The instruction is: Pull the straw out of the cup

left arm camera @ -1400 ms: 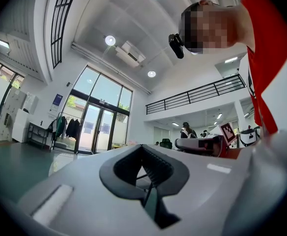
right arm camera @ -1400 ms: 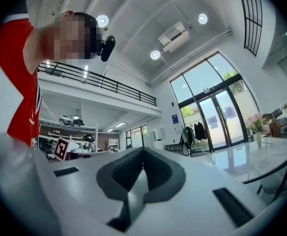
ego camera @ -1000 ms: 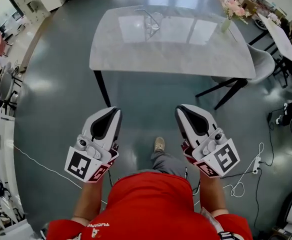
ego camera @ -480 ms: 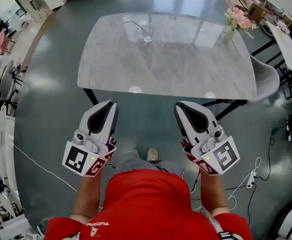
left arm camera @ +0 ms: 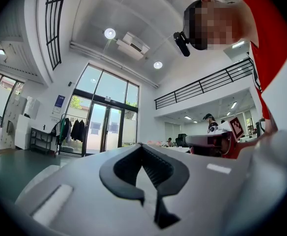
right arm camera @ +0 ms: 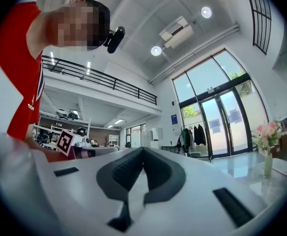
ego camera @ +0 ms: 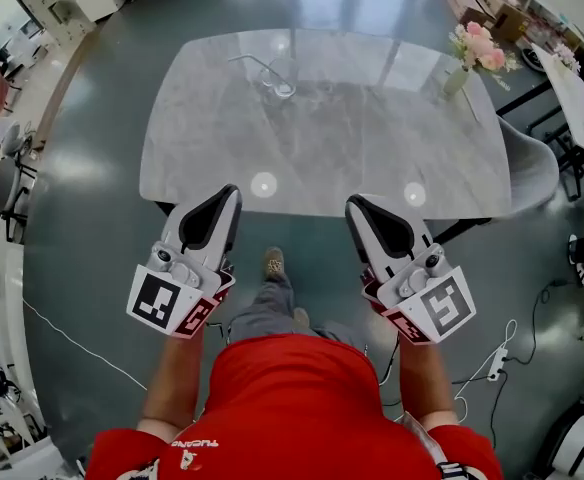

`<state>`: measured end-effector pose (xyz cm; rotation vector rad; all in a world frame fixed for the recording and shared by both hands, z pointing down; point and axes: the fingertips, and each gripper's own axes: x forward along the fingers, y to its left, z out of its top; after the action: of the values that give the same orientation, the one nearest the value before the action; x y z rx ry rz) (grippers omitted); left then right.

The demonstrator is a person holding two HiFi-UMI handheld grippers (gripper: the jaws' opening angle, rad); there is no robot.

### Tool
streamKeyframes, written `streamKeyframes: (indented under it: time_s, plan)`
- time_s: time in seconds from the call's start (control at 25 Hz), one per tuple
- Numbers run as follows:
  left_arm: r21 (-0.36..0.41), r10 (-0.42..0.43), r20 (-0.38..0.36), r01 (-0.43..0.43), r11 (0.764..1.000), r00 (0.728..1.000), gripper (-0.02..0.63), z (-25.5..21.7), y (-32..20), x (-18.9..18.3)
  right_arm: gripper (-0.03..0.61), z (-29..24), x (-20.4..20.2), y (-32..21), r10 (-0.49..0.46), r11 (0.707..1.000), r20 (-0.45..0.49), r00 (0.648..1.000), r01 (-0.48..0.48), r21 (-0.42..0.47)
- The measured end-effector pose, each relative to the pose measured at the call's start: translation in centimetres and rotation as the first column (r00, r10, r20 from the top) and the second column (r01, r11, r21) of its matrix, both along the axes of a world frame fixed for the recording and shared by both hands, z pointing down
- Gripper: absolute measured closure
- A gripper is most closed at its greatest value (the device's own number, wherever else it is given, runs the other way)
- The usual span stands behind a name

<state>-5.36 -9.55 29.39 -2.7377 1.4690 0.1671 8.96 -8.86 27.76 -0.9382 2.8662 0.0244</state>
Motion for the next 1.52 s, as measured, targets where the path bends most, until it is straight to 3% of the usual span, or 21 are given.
streamKeyframes:
  time_s: [0.76,1.2,1.52]
  plan:
    - [-0.072,0.019,0.049,-0.015,0.997,0.999,0.609,5.0,-22.5,-5.2,0.578,0.5,-5.3,-19.2,0.081,0.995,-0.042,0.996,-0.083,-0.049]
    - [-0.159,-0.032,0.072,0.044,0.986,0.997,0.607,9.8,-29.3,-4.7,0.578,3.1,-5.2,-25.8,0.037,0.997,-0.106,0.994,-0.044,-0.063]
    - [-0.274,-0.079,0.037,0.086,0.958,0.996,0.603,15.0,-33.0,-4.3,0.578,3.4,-4.6,-27.2,-0.015,0.998,-0.121,0.993,0.006,-0.07]
